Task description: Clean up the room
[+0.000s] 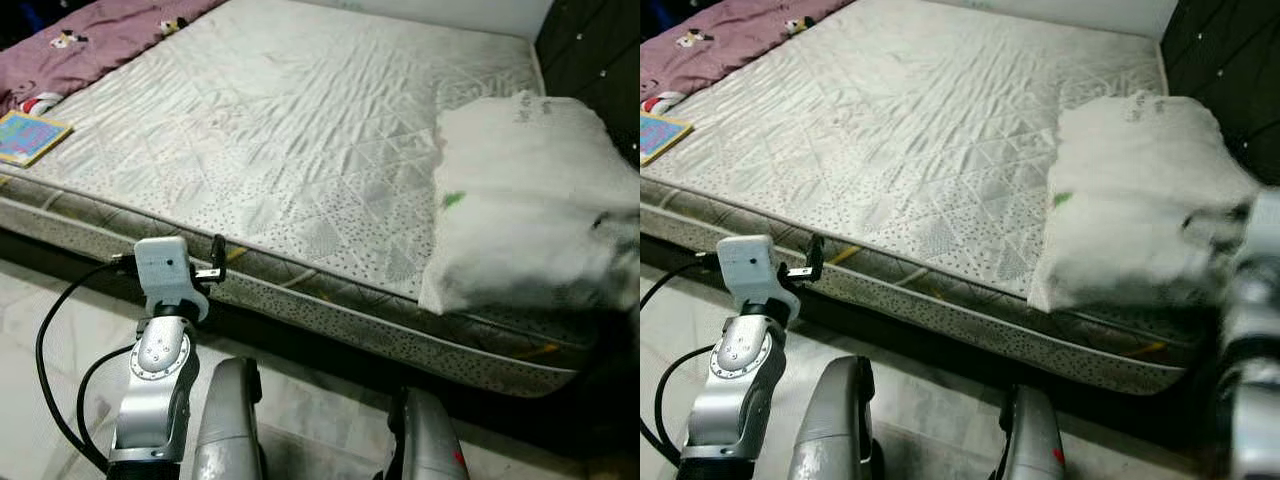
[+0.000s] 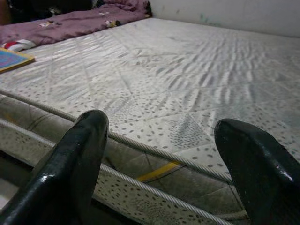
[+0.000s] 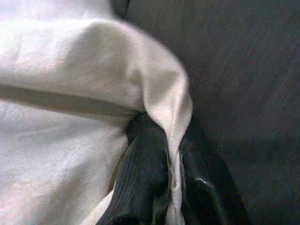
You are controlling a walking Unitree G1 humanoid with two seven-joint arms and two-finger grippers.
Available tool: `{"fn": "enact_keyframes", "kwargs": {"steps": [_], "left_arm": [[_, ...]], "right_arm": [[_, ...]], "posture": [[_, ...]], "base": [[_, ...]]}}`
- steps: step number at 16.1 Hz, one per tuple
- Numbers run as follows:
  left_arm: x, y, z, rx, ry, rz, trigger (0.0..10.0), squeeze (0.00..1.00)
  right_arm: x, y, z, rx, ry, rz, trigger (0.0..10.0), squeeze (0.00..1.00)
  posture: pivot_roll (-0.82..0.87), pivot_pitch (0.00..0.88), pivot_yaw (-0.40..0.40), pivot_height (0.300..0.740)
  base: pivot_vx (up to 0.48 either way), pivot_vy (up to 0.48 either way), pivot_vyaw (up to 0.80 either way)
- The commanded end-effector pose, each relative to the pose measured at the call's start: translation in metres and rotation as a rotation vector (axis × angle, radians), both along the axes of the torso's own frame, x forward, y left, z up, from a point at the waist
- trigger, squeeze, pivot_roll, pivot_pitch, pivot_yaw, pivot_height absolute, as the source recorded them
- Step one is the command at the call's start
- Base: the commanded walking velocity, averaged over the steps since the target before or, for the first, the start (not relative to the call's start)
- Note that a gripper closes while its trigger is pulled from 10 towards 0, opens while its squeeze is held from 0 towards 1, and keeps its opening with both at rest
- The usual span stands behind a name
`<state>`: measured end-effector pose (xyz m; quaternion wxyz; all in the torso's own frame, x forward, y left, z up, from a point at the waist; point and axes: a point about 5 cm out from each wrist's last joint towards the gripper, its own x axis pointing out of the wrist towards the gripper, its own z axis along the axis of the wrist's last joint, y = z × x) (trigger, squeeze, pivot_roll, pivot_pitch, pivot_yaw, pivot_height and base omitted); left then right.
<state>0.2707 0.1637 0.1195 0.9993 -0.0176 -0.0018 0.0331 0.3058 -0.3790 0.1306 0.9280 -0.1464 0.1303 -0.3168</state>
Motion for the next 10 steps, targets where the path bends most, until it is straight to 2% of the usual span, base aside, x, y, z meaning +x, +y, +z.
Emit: {"fn": "enact_keyframes", "kwargs": {"steps": [1, 2, 3, 4, 5, 10], "left_arm": [[0.001, -0.003, -0.002, 0.009, 0.013, -0.022, 10.0, 0.0], [0.0, -0.002, -0.001, 0.009, 0.011, -0.019, 10.0, 0.0], [0.0, -0.001, -0.001, 0.012, 0.012, -0.016, 10.0, 0.0], [0.0, 0.0, -0.002, 0.012, 0.014, -0.012, 10.0, 0.0], [0.001, 0.001, -0.001, 0.013, 0.014, -0.012, 10.0, 0.0], [0.002, 0.002, -0.001, 0.012, 0.01, -0.001, 10.0, 0.0]], "right_arm": [[0.002, 0.001, 0.004, -0.006, -0.03, 0.008, 0.0, 0.0], [0.004, 0.009, -0.003, -0.007, -0.008, 0.028, 10.0, 0.0], [0.007, 0.014, -0.005, 0.006, -0.013, 0.044, 10.0, 0.0], [0.01, 0.018, -0.003, 0.014, -0.028, 0.06, 10.0, 0.13], [0.014, 0.021, 0.0, 0.019, -0.044, 0.08, 10.0, 1.0], [0.033, 0.038, 0.022, -0.055, -0.097, 0.156, 10.0, 1.0]], "posture": [[0.11, 0.0, -0.041, 0.554], [0.11, 0.0, -0.039, 0.554], [0.11, 0.0, -0.038, 0.554], [0.11, 0.0, -0.039, 0.554], [0.11, 0.0, -0.041, 0.554], [0.11, 0.0, -0.044, 0.554]], "base": [[0.0, 0.0, 0.0], [0.0, 0.0, 0.0], [0.0, 0.0, 0.0], [0.0, 0.0, 0.0], [0.0, 0.0, 0.0], [0.0, 0.0, 0.0]]}}
